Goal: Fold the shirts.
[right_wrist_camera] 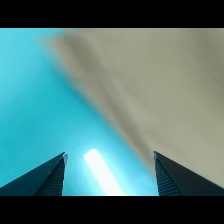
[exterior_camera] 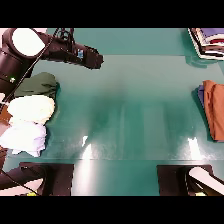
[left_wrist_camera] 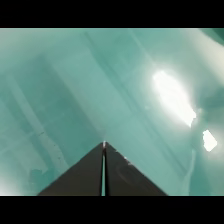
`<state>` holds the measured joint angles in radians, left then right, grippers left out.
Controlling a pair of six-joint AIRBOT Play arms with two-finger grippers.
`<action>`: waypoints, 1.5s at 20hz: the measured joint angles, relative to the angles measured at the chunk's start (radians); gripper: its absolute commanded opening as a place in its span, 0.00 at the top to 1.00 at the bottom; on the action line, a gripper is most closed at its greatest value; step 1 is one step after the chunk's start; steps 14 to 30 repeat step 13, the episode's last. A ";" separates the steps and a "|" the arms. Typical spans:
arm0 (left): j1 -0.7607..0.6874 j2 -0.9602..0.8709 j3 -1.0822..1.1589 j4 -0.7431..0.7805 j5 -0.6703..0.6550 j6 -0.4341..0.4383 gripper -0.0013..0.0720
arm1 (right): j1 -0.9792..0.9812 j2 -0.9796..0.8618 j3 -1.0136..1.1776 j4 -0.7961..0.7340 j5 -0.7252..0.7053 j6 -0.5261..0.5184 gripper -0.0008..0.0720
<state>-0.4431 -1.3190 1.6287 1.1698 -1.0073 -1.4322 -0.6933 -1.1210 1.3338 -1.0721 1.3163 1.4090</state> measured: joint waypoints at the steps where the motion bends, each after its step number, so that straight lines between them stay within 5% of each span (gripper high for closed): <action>1: 0.000 0.000 0.000 -0.001 0.000 0.000 0.95 | 0.060 0.007 0.010 0.032 -0.006 0.000 0.39; 4: 0.000 0.000 0.000 -0.002 0.010 0.000 0.95 | 0.251 0.019 0.042 0.075 -0.021 0.000 0.97; 13: 0.000 0.000 0.000 -0.003 0.045 0.000 0.95 | 0.640 0.025 0.066 0.100 -0.065 -0.013 0.97; 30: 0.000 0.000 0.000 -0.003 0.045 0.000 0.95 | 0.640 0.025 0.066 0.100 -0.065 -0.013 0.97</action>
